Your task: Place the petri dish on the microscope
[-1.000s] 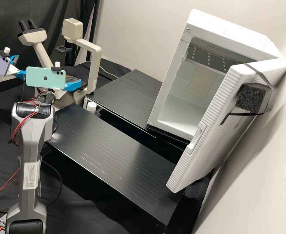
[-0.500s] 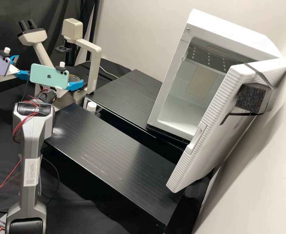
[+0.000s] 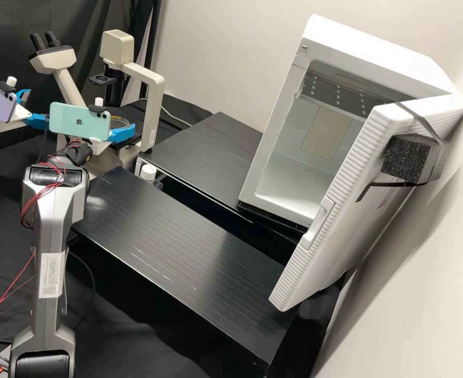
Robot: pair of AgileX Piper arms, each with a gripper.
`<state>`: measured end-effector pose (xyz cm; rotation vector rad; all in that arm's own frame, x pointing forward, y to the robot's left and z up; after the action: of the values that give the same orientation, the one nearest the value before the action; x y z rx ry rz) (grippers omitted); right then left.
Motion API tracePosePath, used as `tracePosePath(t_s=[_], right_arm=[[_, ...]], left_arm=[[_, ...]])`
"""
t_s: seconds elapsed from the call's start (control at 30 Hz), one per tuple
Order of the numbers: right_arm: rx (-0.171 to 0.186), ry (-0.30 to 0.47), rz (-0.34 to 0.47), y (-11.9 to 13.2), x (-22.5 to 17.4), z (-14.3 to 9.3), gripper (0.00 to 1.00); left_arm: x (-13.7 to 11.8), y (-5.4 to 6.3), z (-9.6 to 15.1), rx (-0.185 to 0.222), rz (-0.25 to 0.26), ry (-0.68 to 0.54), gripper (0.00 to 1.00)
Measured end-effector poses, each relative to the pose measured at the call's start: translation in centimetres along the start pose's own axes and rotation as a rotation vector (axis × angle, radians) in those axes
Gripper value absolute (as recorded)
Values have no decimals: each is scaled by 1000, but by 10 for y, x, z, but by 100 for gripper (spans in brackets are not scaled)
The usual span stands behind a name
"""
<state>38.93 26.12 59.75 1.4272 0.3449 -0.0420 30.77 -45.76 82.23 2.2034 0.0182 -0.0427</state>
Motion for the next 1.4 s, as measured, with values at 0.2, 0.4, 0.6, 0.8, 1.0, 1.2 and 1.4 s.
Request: tracePosePath(t_s=[0.2,0.4,0.6,0.8,1.0,1.2,1.4], right_arm=[[-7,-12,1,-1,4,-1,0],[-13,-26,5,-4,5,-4,0],[5,-46,2,-6,4,-6,0],[-23,-58,2,-8,2,-8,100],[-39,-59,2,-8,2,-8,100],[-39,-59,2,-8,2,-8,100],[-39,-59,2,-8,2,-8,100]], left_arm=[[0,0,0,0,0,0,100],[0,0,0,0,0,0,100],[0,0,0,0,0,0,100],[0,0,0,0,0,0,100],[0,0,0,0,0,0,100],[0,0,0,0,0,0,100],[0,0,0,0,0,0,100]])
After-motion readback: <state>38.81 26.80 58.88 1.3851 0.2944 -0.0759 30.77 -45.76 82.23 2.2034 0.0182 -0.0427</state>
